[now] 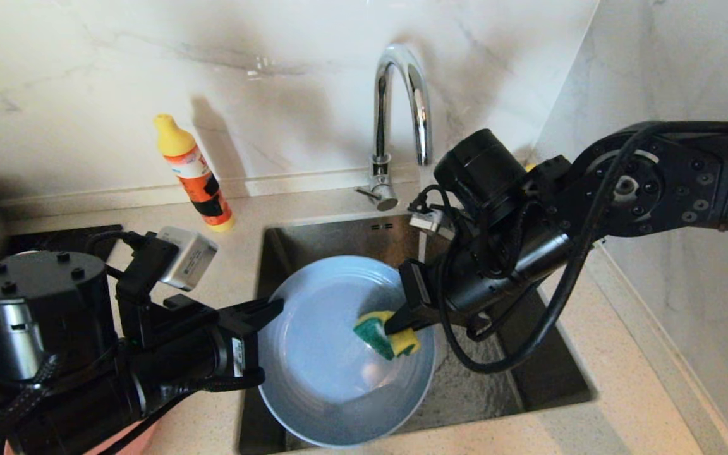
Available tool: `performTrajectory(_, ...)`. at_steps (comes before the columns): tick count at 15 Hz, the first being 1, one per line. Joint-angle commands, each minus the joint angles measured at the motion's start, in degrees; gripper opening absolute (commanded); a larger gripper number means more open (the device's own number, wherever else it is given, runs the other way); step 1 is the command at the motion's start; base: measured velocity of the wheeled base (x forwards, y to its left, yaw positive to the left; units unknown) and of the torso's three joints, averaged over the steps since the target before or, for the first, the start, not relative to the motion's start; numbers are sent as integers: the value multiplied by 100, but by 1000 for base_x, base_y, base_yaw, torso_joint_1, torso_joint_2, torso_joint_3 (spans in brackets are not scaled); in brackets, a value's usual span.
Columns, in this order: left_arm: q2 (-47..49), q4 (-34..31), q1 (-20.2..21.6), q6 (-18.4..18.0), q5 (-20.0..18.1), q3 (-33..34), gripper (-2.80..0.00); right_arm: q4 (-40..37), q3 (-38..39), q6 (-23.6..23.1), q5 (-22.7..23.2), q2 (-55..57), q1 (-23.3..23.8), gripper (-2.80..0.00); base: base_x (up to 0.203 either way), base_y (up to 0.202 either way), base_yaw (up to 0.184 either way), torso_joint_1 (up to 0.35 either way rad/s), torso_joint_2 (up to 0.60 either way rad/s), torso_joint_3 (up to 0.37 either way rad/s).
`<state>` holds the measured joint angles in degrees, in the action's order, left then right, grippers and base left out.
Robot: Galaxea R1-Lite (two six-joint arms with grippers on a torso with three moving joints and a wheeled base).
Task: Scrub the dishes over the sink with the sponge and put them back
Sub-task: Wipe the plate, then rinse the plate
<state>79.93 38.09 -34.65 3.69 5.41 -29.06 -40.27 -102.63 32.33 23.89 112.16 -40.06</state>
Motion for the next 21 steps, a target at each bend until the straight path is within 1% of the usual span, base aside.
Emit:
performTrajectory(1, -12, 23, 2, 9, 12, -47, -280, -8, 254, 19, 30, -72, -120, -280, 0, 0, 0, 0, 0, 0)
performTrajectory(4, 58, 23, 26, 16, 10, -82, -280, -10, 338, 33, 31, -62, -500, -280, 0, 0, 0, 0, 0, 0)
performTrajectory(6, 168, 23, 81, 31, 12, -161, -280, -17, 273, 43, 5, -256, -612, -280, 0, 0, 0, 0, 0, 0)
performTrajectory(8, 361, 23, 143, 217, 23, -297, -280, -5, 220, 29, -3, -635, -606, -280, 0, 0, 0, 0, 0, 0)
performTrajectory(10, 645, 16, 189, 574, 37, -512, -280, -1, 202, 22, 1, -1184, -442, -280, 0, 0, 0, 0, 0, 0)
performTrajectory(11, 790, 5, 199, 765, 38, -680, -280, -2, 205, 23, 8, -1472, -294, -280, 0, 0, 0, 0, 0, 0)
performTrajectory(13, 1166, -161, 215, 1257, 44, -1047, -280, -12, 232, 30, -9, -2075, 54, -280, 0, 0, 0, 0, 0, 0)
performTrajectory(16, 1652, -842, 221, 1802, 40, -1754, -280, -62, 465, 25, 23, -2743, 932, -280, 0, 0, 0, 0, 0, 0)
performTrajectory(18, 2147, -1169, 216, 1950, 46, -2283, -280, -37, 1019, 20, 153, -3122, 1616, -280, 0, 0, 0, 0, 0, 0)
performTrajectory(21, 2807, -1290, 214, 1998, 91, -3047, -280, 55, 1794, -93, 441, -3503, 2446, -280, 0, 0, 0, 0, 0, 0)
